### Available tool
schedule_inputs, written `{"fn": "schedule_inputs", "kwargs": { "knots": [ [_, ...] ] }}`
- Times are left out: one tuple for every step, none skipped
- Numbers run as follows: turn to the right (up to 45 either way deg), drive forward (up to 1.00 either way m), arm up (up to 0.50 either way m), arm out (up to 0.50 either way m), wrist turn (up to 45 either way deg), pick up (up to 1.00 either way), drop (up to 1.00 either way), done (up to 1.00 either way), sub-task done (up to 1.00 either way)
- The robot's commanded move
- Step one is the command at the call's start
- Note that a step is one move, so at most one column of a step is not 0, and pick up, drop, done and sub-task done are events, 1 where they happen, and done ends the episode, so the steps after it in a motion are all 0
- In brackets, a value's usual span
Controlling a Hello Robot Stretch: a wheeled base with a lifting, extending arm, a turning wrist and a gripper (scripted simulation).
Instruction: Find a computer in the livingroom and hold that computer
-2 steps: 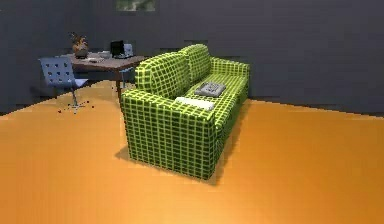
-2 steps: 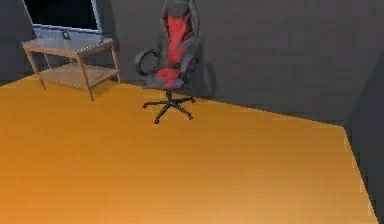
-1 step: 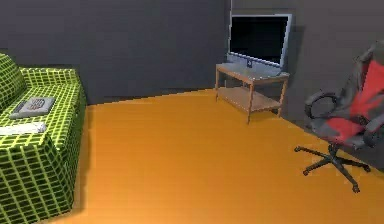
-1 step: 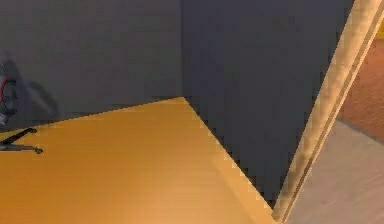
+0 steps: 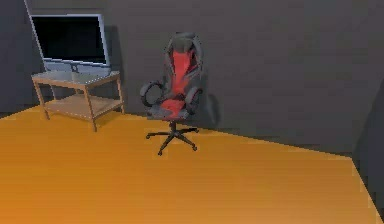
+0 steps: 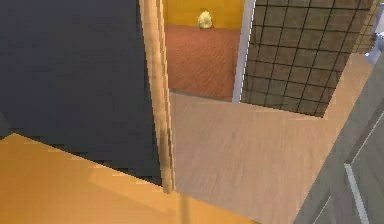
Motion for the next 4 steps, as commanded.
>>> {"fn": "schedule_inputs", "kwargs": {
  "knots": [
    [0.0,0.05,0.00,0.00,0.0,0.00,0.00,0.00,0.00],
    [-45.0,0.00,0.00,0.00,0.0,0.00,0.00,0.00,0.00],
    [-39.0,0.00,0.00,0.00,0.0,0.00,0.00,0.00,0.00],
    [0.0,0.35,0.00,0.00,0.0,0.00,0.00,0.00,0.00]
  ]
}}
